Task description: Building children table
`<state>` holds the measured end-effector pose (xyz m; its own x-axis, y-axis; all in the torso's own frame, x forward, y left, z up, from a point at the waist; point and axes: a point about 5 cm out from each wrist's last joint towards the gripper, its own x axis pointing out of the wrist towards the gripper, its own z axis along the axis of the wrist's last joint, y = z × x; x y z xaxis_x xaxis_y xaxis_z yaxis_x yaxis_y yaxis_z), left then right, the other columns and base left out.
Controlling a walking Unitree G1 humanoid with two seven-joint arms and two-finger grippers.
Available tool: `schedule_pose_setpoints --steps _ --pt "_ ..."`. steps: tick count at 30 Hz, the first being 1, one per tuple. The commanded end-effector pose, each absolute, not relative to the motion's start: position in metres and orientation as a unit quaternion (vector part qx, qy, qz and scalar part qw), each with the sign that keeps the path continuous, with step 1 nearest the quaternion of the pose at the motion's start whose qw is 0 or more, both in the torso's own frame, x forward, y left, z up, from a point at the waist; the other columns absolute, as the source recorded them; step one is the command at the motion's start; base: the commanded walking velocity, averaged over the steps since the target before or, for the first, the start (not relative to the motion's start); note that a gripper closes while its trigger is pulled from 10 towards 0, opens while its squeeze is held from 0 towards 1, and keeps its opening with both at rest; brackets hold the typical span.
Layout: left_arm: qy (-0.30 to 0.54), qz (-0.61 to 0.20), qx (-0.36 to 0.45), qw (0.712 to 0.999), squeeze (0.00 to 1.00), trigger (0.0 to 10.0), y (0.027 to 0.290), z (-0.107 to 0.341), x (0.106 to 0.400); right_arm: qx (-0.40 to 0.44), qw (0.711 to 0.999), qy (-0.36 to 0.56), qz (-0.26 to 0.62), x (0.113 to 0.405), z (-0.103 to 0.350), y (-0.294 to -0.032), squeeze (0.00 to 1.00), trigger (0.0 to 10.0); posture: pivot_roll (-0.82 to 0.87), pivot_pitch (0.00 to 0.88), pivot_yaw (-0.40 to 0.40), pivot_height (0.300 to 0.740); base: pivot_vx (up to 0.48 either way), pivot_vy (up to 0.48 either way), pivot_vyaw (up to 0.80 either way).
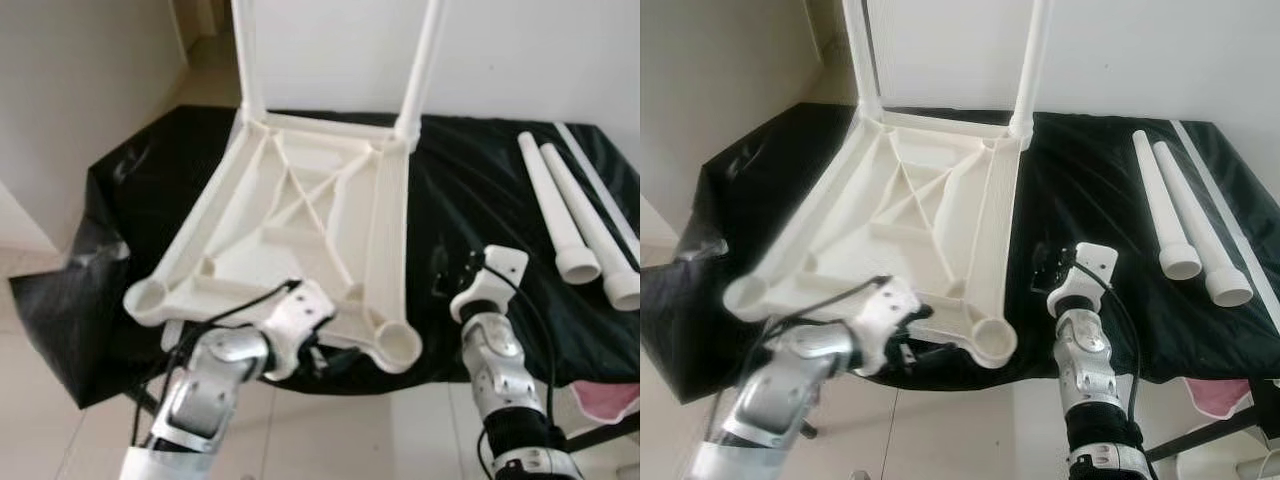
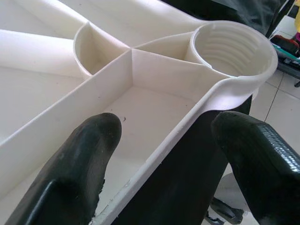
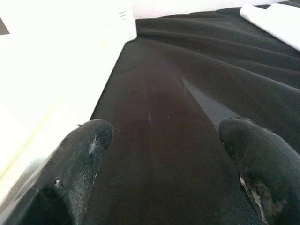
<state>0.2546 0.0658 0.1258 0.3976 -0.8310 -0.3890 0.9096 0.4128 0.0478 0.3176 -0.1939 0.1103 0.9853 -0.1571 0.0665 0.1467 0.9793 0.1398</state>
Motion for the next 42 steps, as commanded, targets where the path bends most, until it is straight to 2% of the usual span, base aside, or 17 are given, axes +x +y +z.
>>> schedule_pose_setpoints --steps 1,10,16,17,18,20,22,27,29,33,38,42 --pt "0.211 -0.506 0.105 0.83 0.0 10.0 0.061 0.105 0.253 0.068 0.994 -0.035 -0.083 0.318 0.109 -0.196 0.0 10.0 0.03 0.057 -0.007 0.74 0.0 0.0 0.0" --pt "0.191 -0.481 0.087 0.851 0.0 10.0 0.044 0.114 0.258 0.057 0.993 -0.039 -0.091 0.319 0.111 -0.197 0.0 10.0 0.03 0.042 0.005 0.74 0.0 0.0 0.0" --pt "0.167 -0.477 0.051 0.861 0.0 10.0 0.031 0.127 0.264 0.031 0.989 -0.054 -0.133 0.32 0.117 -0.206 0.0 10.0 0.01 0.033 0.012 0.74 0.0 0.0 0.0" --pt "0.154 -0.483 0.041 0.861 0.0 10.0 0.028 0.131 0.265 0.025 0.987 -0.058 -0.146 0.32 0.119 -0.21 0.0 10.0 0.01 0.032 0.012 0.74 0.0 0.0 0.0" --pt "0.096 -0.506 0.048 0.856 0.0 10.0 0.022 0.145 0.264 0.007 0.983 -0.068 -0.17 0.321 0.127 -0.218 0.0 10.0 0.0 0.031 0.017 0.74 0.0 0.0 0.0" --pt "0.082 -0.511 0.051 0.854 0.0 10.0 0.022 0.148 0.264 0.003 0.982 -0.07 -0.174 0.321 0.128 -0.22 0.0 10.0 0.0 0.031 0.017 0.74 0.0 0.0 0.0" --pt "0.049 -0.531 0.036 0.845 0.0 10.0 0.018 0.16 0.264 -0.022 0.97 -0.085 -0.226 0.322 0.142 -0.242 0.0 10.0 -0.02 0.027 0.015 0.74 0.0 0.0 0.0" --pt "0.034 -0.537 0.034 0.842 0.0 10.0 0.019 0.165 0.266 -0.027 0.966 -0.091 -0.242 0.322 0.147 -0.25 0.0 10.0 -0.03 0.024 0.014 0.74 0.0 0.0 0.0" --pt "0.001 -0.529 0.02 0.848 0.0 10.0 0.018 0.177 0.275 -0.037 0.955 -0.1 -0.277 0.32 0.155 -0.266 0.0 10.0 -0.04 0.021 0.012 0.74 0.0 0.0 0.0" --pt "-0.012 -0.519 0.013 0.854 0.0 10.0 0.015 0.183 0.283 -0.043 0.947 -0.094 -0.303 0.319 0.159 -0.279 0.0 10.0 -0.05 0.024 0.015 0.74 0.0 0.0 0.0" --pt "-0.045 -0.517 0.019 0.854 0.0 10.0 0.017 0.196 0.29 -0.038 0.946 -0.094 -0.309 0.321 0.168 -0.286 0.0 10.0 -0.05 0.061 0.019 0.74 0.0 0.0 0.0" --pt "-0.036 -0.52 0.004 0.853 0.0 10.0 0.018 0.201 0.293 -0.04 0.945 -0.09 -0.313 0.322 0.173 -0.289 0.0 10.0 -0.05 0.075 0.027 0.74 0.0 0.0 0.0"
